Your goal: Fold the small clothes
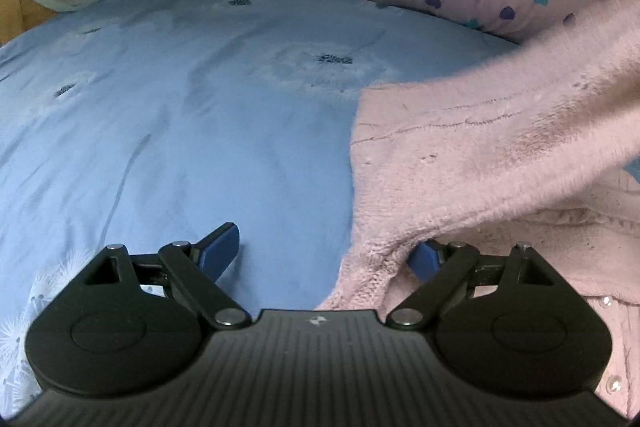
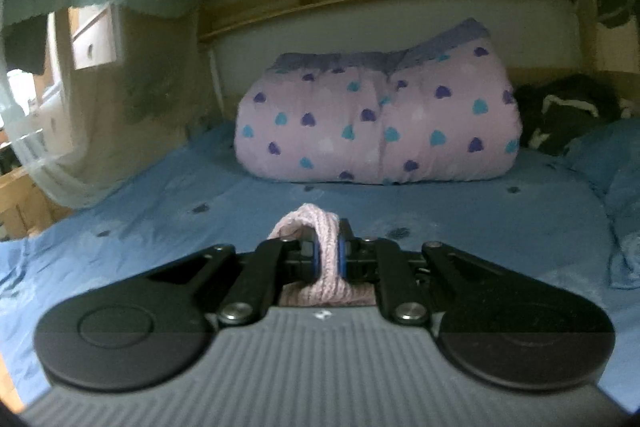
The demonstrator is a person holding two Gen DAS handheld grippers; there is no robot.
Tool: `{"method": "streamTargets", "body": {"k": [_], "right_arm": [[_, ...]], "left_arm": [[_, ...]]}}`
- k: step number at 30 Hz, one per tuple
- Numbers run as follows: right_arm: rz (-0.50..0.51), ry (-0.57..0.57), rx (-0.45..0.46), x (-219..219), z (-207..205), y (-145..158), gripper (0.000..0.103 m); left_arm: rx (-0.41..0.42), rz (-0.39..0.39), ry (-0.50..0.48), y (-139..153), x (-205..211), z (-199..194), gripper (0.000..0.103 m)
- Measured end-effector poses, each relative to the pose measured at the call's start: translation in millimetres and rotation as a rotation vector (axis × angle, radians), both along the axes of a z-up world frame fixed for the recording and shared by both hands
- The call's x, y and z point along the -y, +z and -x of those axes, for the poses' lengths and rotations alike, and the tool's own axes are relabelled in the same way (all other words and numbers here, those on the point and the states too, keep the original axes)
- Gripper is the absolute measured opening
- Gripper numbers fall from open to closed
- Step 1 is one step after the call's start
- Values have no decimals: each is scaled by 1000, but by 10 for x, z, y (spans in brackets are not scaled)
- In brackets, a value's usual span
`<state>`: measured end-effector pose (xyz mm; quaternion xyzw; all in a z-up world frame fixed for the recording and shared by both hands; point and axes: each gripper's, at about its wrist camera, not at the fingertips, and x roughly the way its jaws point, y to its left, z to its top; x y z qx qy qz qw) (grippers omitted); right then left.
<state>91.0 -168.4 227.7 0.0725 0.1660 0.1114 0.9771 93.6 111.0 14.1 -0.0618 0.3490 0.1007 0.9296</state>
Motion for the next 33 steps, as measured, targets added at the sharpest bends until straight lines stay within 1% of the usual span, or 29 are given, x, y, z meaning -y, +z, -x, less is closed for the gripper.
{"method": "streamTargets", "body": {"k": [2, 5, 7, 10, 13, 15, 17, 19, 21, 23, 24, 25, 28, 30, 33], "right_arm": [[-3, -27, -25, 104, -30, -80, 11], [-6, -82, -92, 262, -95, -320, 11], [4, -122, -138, 380, -153, -522, 11], [-4, -174, -218, 572, -256, -834, 11], [-15, -214, -294, 712, -333, -1118, 11], [-30, -231, -352, 787, -405, -1302, 12], [-53, -244, -407, 856, -472, -1494, 14], [-81, -244, -412, 911, -477, -1623, 16], [-103, -249, -398, 967, -473, -1704, 28], [-108, -287, -366, 1036, -436, -1721, 51], [-106, -310, -345, 1066, -424, -1706, 54], [-103, -331, -327, 1095, -385, -1686, 57], [-108, -354, -299, 1189, -232, -1631, 57], [-133, -326, -292, 1212, -93, -1626, 57], [-139, -256, -284, 1150, 56, -1675, 57]], "left_arm": [[-9, -7, -4, -5, 17, 7, 90], [-26, -9, -25, 22, 67, 36, 90], [-13, -16, -44, 67, 89, 69, 90], [22, -22, -104, 151, 161, 205, 90], [32, -8, -149, 198, 227, 266, 90], [38, 12, -160, 224, 241, 273, 90], [58, 18, -147, 263, 240, 265, 90], [79, 20, -144, 294, 243, 240, 90], [92, 24, -132, 322, 250, 176, 90], [94, 31, -121, 345, 262, 104, 90], [91, 36, -123, 357, 273, 82, 90], [92, 44, -134, 370, 291, 65, 90], [90, 47, -171, 411, 356, 13, 90], [92, 44, -210, 460, 418, -53, 90], [115, 26, -243, 510, 519, -107, 90]]}}
